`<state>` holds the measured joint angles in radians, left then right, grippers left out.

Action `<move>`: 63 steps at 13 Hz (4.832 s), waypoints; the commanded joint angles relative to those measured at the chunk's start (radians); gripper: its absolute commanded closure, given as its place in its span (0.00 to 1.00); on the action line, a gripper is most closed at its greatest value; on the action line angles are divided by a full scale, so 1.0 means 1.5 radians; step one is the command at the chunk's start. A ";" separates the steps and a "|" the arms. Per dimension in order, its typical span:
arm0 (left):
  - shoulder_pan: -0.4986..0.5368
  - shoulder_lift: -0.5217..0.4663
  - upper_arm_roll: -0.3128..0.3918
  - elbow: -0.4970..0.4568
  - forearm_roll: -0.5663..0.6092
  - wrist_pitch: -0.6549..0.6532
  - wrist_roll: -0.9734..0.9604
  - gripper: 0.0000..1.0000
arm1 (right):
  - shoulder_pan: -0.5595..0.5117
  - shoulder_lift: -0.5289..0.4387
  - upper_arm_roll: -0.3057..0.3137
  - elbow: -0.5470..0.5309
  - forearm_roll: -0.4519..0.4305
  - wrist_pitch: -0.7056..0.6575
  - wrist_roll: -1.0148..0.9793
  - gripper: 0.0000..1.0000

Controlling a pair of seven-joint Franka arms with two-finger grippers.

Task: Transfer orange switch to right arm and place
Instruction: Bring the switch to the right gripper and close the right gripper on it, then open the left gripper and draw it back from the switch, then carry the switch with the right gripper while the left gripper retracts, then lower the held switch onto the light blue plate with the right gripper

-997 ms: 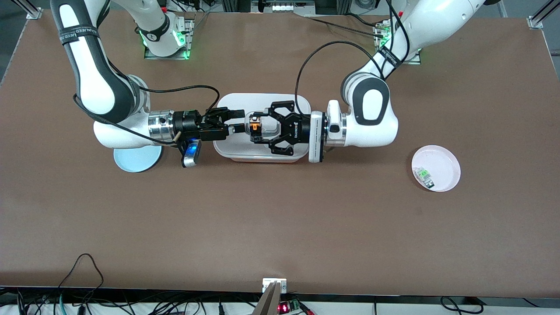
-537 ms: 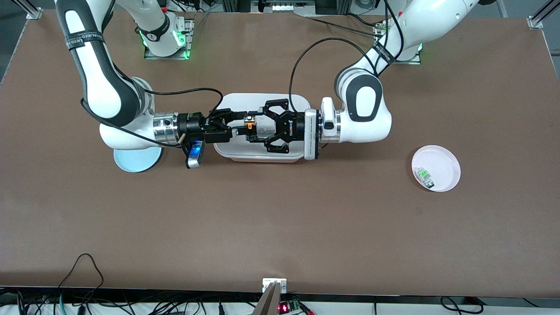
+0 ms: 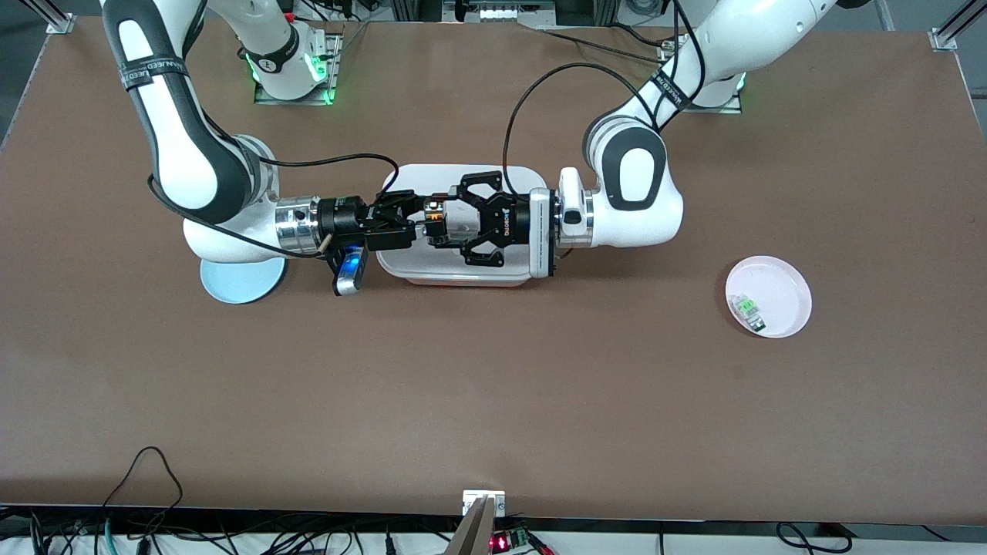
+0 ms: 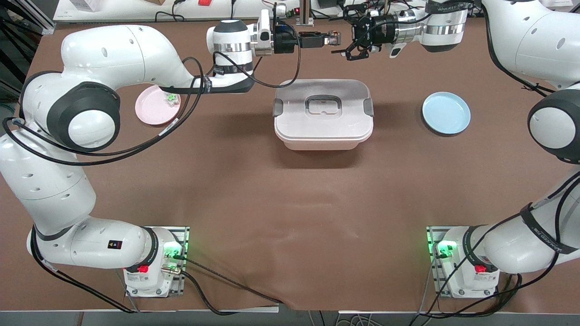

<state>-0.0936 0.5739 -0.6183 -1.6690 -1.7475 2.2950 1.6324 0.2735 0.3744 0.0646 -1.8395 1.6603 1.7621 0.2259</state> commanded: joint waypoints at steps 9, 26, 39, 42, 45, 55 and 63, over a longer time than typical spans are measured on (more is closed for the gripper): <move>0.001 -0.001 -0.004 0.004 -0.025 0.008 0.024 0.94 | -0.008 0.014 0.005 0.003 0.015 0.011 -0.042 0.78; 0.101 -0.027 -0.003 -0.029 0.044 -0.105 0.017 0.00 | -0.034 -0.007 0.001 0.014 -0.069 0.007 -0.137 0.84; 0.290 -0.073 -0.002 0.028 0.695 -0.526 -0.490 0.00 | -0.043 -0.109 0.000 0.038 -0.599 0.013 -0.138 0.86; 0.292 -0.075 -0.007 0.106 0.814 -0.633 -0.619 0.00 | -0.048 -0.115 0.000 0.038 -0.719 0.013 -0.186 0.86; 0.288 -0.076 -0.008 0.196 0.929 -0.751 -0.734 0.00 | -0.076 -0.115 0.000 0.033 -0.806 0.012 -0.282 0.86; 0.249 -0.071 0.012 0.315 1.314 -0.664 -0.954 0.00 | -0.152 -0.099 0.001 -0.018 -1.099 0.089 -0.629 0.86; 0.025 -0.322 0.388 0.031 1.123 -0.422 -1.055 0.00 | -0.211 -0.096 0.001 -0.119 -1.166 0.215 -0.865 0.86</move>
<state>0.0166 0.1697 -0.1270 -1.5260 -0.0165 1.6102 0.1155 -0.0289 0.2536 0.0529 -1.9763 -0.0517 2.0488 -1.0121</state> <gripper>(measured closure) 0.000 0.581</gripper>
